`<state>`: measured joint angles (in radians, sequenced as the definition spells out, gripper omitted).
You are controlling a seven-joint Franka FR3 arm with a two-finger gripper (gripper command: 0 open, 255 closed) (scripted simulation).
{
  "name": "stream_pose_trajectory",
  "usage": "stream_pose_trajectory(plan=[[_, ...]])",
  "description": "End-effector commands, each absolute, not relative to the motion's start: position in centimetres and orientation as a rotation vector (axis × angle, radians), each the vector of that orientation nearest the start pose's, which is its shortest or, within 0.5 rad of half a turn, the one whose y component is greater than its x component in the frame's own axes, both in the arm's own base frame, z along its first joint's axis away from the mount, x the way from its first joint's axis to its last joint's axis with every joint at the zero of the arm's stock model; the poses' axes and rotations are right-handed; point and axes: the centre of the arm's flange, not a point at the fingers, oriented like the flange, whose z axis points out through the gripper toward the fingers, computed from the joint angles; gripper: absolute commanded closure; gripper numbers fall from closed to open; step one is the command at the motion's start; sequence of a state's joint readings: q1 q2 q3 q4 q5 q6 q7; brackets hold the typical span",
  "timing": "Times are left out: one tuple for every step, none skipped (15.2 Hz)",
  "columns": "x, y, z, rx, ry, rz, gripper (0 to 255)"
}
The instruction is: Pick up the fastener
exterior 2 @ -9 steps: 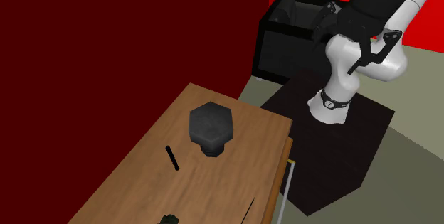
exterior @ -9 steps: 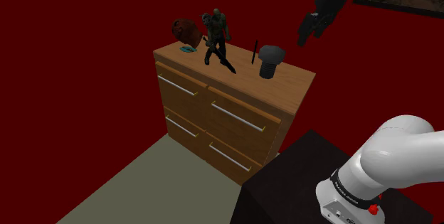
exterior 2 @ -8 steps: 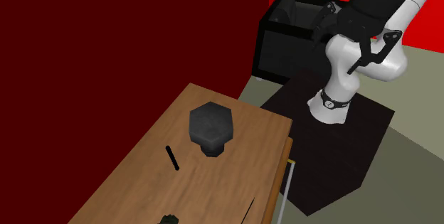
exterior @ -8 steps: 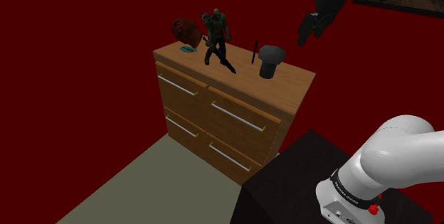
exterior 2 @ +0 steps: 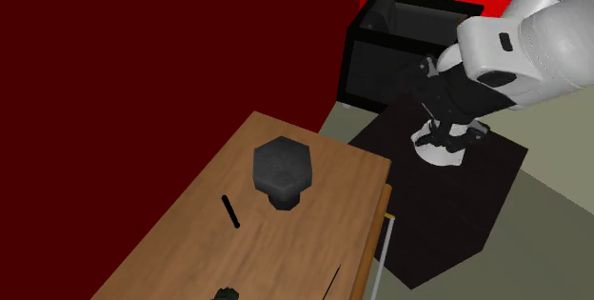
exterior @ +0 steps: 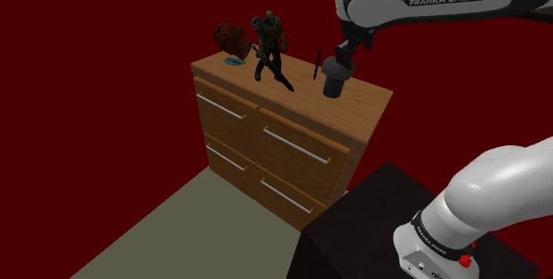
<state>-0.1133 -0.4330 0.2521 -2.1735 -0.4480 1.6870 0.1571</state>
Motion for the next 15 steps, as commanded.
stream_pose_trajectory(plan=[[44.5,3.7,53.9,2.461,0.035,-0.051,0],[45.8,3.9,52.5,2.399,0.036,-0.081,0],[47.0,4.0,51.1,2.336,0.037,-0.11,0],[48.2,4.0,49.6,2.274,0.038,-0.139,0],[49.4,3.9,48.1,2.211,0.039,-0.167,0],[50.5,3.7,46.6,2.148,0.04,-0.194,0],[51.6,3.4,45.1,2.085,0.041,-0.22,0],[52.6,3.0,43.6,2.021,0.042,-0.245,0],[53.7,2.5,42.1,1.958,0.043,-0.27,0],[54.6,1.9,40.6,1.894,0.043,-0.294,0],[55.6,1.2,39.1,1.83,0.044,-0.317,0],[56.5,0.4,37.7,1.766,0.045,-0.339,0],[57.4,-0.5,36.2,1.701,0.045,-0.361,0],[57.5,-0.6,36.1,1.692,0.045,-0.364,0],[57.5,-0.6,35.5,1.692,0.045,-0.364,0]])
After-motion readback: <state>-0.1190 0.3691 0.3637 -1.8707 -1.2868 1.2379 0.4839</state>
